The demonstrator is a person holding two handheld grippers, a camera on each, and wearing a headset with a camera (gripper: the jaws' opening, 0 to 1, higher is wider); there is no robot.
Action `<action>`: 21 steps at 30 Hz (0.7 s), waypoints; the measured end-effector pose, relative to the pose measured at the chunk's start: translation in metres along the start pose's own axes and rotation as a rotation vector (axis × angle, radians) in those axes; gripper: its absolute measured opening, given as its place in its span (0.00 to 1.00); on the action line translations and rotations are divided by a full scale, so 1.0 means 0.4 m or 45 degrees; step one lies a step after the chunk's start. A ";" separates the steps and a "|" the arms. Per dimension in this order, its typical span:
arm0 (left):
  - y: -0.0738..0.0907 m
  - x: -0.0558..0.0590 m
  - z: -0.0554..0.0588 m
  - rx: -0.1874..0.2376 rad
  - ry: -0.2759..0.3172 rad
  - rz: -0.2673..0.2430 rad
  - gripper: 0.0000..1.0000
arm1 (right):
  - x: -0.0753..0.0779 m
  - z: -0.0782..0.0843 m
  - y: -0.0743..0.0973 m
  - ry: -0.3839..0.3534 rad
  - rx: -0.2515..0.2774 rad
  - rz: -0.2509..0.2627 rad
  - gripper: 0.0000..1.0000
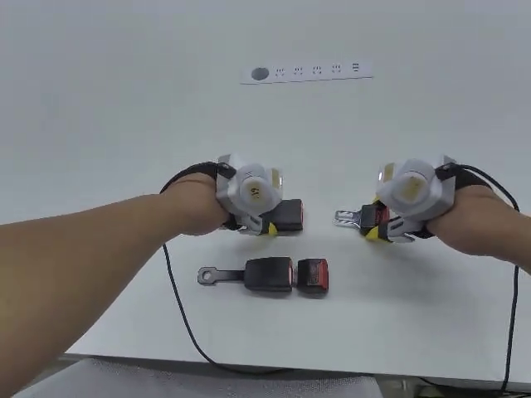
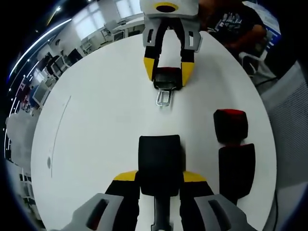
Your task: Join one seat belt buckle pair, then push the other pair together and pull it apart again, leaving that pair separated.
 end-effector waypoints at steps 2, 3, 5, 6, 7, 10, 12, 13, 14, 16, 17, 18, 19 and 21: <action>0.000 -0.001 0.000 0.001 -0.002 0.005 0.32 | 0.004 -0.024 -0.014 0.014 0.012 -0.001 0.34; 0.001 -0.001 0.000 0.000 -0.002 0.007 0.32 | 0.005 -0.032 -0.019 0.017 0.017 -0.004 0.34; 0.001 -0.001 -0.001 -0.003 -0.005 0.009 0.32 | 0.008 -0.050 -0.029 0.023 0.023 -0.007 0.34; 0.001 -0.001 -0.002 -0.005 -0.005 0.009 0.32 | 0.009 -0.055 -0.032 0.027 0.024 -0.008 0.34; 0.000 -0.001 -0.002 -0.006 -0.004 0.009 0.32 | 0.010 -0.063 -0.037 0.031 0.026 -0.012 0.34; 0.000 -0.001 -0.002 -0.007 -0.008 0.012 0.32 | 0.011 -0.078 -0.046 0.039 0.025 -0.018 0.34; -0.001 -0.001 -0.001 -0.006 -0.009 0.012 0.32 | 0.007 -0.092 -0.051 0.054 0.025 -0.025 0.34; 0.000 -0.001 -0.001 -0.006 -0.011 0.013 0.32 | 0.009 -0.095 -0.053 0.054 0.024 -0.027 0.34; -0.001 -0.002 -0.001 -0.007 -0.012 0.013 0.32 | 0.010 -0.100 -0.056 0.056 0.022 -0.030 0.34; -0.001 -0.002 -0.002 -0.010 -0.016 0.014 0.32 | 0.011 -0.104 -0.058 0.079 0.004 -0.030 0.34; 0.000 -0.002 -0.002 -0.011 -0.017 0.014 0.32 | 0.010 -0.104 -0.056 0.092 0.002 -0.026 0.34; -0.001 -0.002 -0.003 -0.012 -0.018 0.014 0.32 | 0.008 -0.109 -0.055 0.111 0.013 -0.009 0.33; -0.001 -0.002 -0.003 -0.013 -0.021 0.014 0.32 | 0.006 -0.111 -0.055 0.115 0.015 -0.008 0.33; -0.001 0.000 -0.005 -0.021 -0.026 0.011 0.32 | 0.001 -0.119 -0.061 0.148 0.011 0.018 0.33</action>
Point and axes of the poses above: the centre of the closed fingertips' face, and the gripper's own axes: y roughly backward along the fingers, x roughly to its right, z roughly out of its underside, the point moved 7 cm from there along y, roughly backward along the fingers, and after that the axes turned 12 degrees about y, right-handed, at the moved point
